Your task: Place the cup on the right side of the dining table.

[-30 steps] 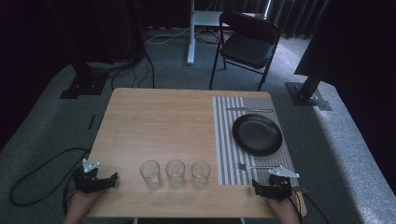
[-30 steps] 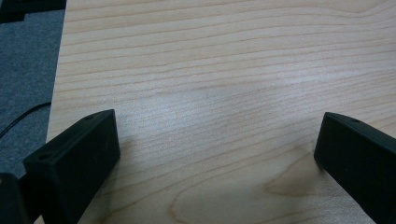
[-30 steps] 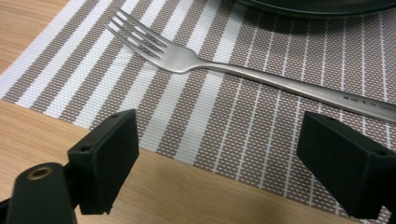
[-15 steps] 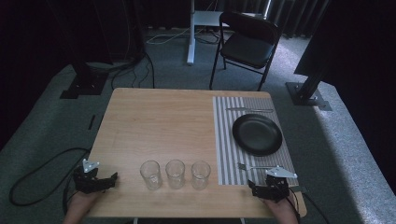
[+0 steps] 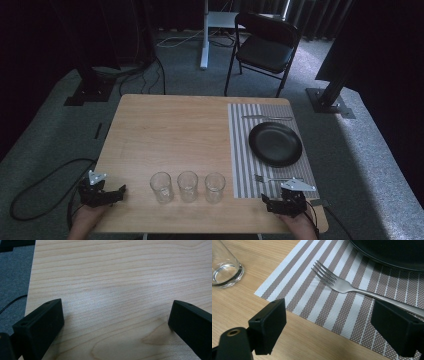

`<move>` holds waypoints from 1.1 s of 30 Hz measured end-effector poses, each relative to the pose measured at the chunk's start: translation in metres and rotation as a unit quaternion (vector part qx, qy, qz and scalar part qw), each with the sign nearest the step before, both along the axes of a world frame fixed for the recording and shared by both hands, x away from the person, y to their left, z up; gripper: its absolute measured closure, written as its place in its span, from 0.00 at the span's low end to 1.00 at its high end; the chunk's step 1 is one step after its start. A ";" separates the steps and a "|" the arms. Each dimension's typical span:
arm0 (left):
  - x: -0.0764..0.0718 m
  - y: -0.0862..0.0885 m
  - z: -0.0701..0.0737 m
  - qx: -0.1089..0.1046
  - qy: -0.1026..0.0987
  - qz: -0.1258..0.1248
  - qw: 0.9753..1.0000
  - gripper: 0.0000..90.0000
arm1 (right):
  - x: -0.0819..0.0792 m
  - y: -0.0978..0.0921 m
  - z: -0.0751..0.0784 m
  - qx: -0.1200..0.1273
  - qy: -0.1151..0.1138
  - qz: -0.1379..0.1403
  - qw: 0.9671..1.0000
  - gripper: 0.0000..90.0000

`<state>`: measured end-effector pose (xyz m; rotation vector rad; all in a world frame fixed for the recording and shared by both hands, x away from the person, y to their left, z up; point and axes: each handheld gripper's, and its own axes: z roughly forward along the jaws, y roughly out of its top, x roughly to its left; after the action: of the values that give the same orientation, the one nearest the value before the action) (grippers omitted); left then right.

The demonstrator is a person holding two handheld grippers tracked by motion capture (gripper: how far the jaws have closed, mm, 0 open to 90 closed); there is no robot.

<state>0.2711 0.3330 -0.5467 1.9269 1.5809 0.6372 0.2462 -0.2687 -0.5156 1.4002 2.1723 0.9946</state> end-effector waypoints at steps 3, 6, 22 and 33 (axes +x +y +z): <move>0.000 0.000 0.000 0.000 0.000 0.000 1.000 0.01 | 0.000 0.001 0.001 0.002 -0.001 0.002 1.000 0.14; 0.000 0.000 0.000 0.000 0.000 0.000 1.000 0.01 | -0.001 0.003 0.002 0.003 -0.002 0.010 1.000 0.14; 0.000 0.000 0.000 0.000 0.000 0.000 1.000 0.01 | -0.006 0.014 0.013 0.019 -0.015 0.032 0.999 0.14; 0.000 0.000 0.000 0.000 0.000 0.000 1.000 0.01 | -0.009 0.024 0.021 0.030 -0.021 0.054 0.998 0.14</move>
<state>0.2711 0.3330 -0.5467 1.9266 1.5812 0.6371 0.2370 -0.2447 -0.4948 1.2876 2.2231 1.1268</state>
